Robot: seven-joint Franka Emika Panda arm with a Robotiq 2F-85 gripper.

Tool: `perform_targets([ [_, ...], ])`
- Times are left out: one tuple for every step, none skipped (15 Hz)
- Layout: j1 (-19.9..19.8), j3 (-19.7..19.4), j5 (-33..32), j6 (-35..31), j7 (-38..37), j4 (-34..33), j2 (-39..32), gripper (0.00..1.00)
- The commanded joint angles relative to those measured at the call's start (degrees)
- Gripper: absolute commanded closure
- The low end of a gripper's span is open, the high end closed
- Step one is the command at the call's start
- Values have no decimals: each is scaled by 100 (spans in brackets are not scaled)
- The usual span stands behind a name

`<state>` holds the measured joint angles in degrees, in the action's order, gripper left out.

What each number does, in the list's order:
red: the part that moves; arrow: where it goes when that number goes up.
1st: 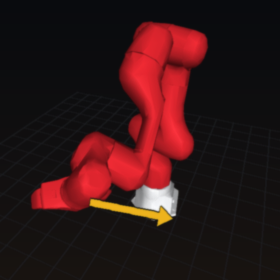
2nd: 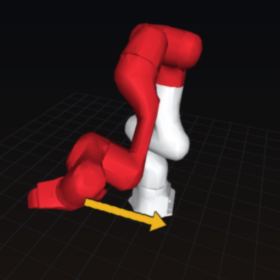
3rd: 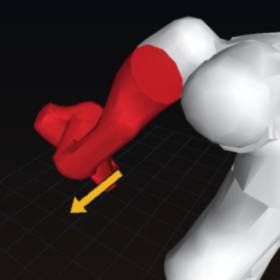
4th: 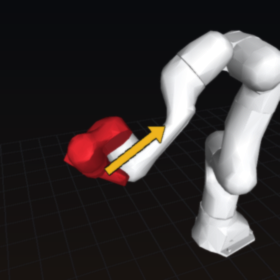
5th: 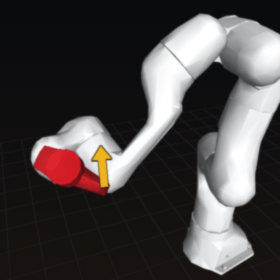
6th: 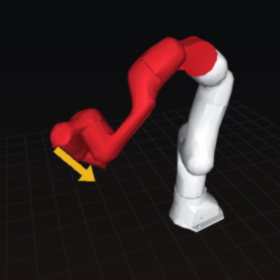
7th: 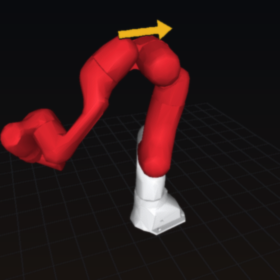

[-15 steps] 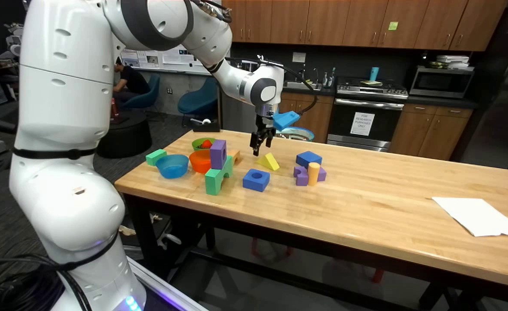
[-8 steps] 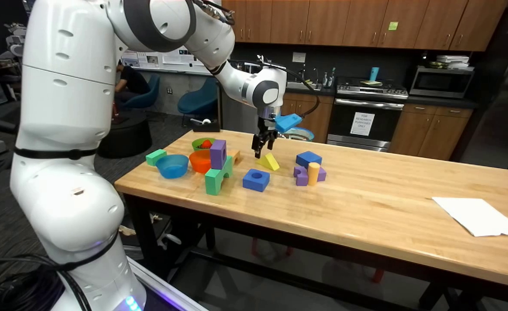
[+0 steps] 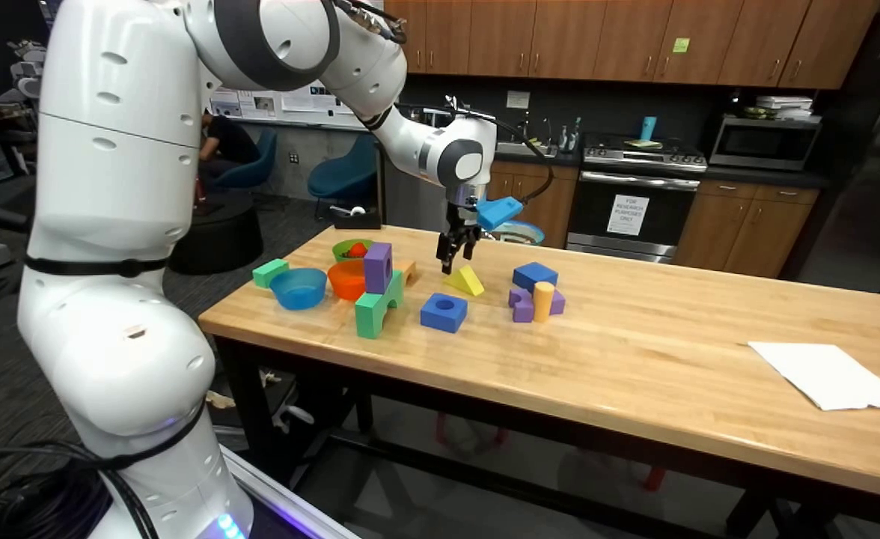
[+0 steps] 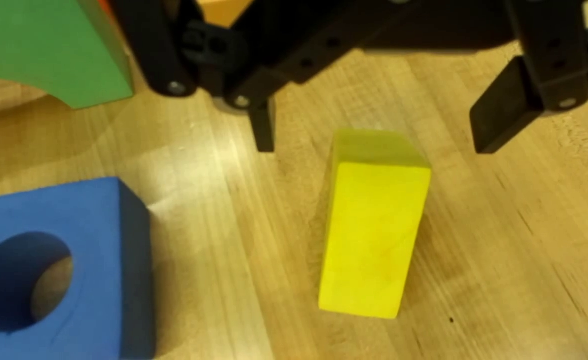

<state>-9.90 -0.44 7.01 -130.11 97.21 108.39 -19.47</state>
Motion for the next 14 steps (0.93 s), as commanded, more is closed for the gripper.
perform_targets([
  [-89,47,93,136,71,-197,-113,0],
  [-97,46,98,143,77,-210,-130,1],
  [-106,43,98,145,71,-229,-157,0],
  [-121,46,111,159,77,-247,-184,0],
  [-137,49,125,153,82,-256,-221,0],
  [-155,53,133,162,88,-280,-262,0],
  [-171,59,139,166,90,-304,-299,0],
  [-185,64,142,172,92,-318,-323,0],
  [-199,73,154,163,94,-333,-349,25],
  [-210,78,153,155,93,-342,-363,27],
  [-217,83,151,154,89,-361,-379,32],
  [-221,84,148,155,86,-367,-380,39],
  [-221,85,140,155,77,-373,-380,47],
  [-221,84,129,150,71,-392,-387,55],
])
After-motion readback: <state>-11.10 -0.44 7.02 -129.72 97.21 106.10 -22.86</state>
